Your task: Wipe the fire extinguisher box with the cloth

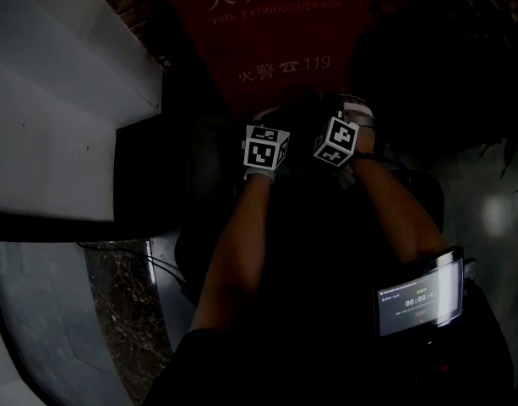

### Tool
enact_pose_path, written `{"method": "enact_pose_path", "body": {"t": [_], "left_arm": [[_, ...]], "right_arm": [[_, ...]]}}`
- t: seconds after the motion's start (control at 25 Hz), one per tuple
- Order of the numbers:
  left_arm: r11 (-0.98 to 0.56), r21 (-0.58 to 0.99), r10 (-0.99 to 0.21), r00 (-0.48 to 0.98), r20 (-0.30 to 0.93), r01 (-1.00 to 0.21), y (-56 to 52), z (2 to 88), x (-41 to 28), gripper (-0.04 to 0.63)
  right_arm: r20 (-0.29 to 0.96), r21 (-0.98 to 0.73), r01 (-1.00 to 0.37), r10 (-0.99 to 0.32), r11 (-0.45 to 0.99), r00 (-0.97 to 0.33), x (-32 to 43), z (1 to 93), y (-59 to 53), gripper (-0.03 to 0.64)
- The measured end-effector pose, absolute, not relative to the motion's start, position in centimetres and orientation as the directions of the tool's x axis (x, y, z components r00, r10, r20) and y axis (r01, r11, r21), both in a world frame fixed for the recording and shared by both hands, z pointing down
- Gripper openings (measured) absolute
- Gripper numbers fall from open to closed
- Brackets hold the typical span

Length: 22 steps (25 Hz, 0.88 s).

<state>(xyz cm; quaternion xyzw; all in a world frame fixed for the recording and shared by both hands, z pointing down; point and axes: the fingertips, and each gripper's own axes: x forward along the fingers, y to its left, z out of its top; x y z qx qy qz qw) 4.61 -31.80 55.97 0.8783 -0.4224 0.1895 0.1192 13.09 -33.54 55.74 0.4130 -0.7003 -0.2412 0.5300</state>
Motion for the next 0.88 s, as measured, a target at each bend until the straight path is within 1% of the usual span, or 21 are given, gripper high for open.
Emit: {"method": "enact_pose_path", "body": {"t": [0.08,0.2,0.4,0.48,0.72,0.88], "left_arm": [[-0.607,-0.018,-0.730,0.549,0.407,-0.794,-32.1,54.6,3.9,0.003],[-0.590,-0.067,-0.771,0.537,0.342,-0.805,-31.5,51.8,3.3,0.003],[-0.504,-0.065,-0.840,0.471,0.270,-0.861,-30.5,46.0,-0.2,0.003],[-0.479,-0.068,-0.860,0.452,0.238,-0.875,-30.0,43.2,-1.2,0.003],[-0.434,-0.098,-0.897,0.420,0.136,-0.896,-30.5,31.8,-3.2,0.003],[-0.408,-0.105,-0.913,0.403,0.070,-0.907,-31.2,23.3,-4.1,0.003]], "right_arm": [[0.506,0.781,-0.338,-0.850,0.524,-0.147,11.7,54.6,-33.1,0.034],[0.469,0.786,-0.351,-0.861,0.509,-0.197,10.7,53.1,-31.7,0.034],[0.461,0.747,-0.404,-0.849,0.528,-0.259,10.2,51.6,-29.7,0.034],[0.436,0.752,-0.411,-0.857,0.514,-0.275,10.1,50.1,-29.2,0.034],[0.316,0.815,-0.367,-0.875,0.448,-0.367,7.3,41.2,-28.5,0.034],[0.270,0.840,-0.337,-0.866,0.425,-0.420,6.7,33.3,-28.3,0.034]]}}
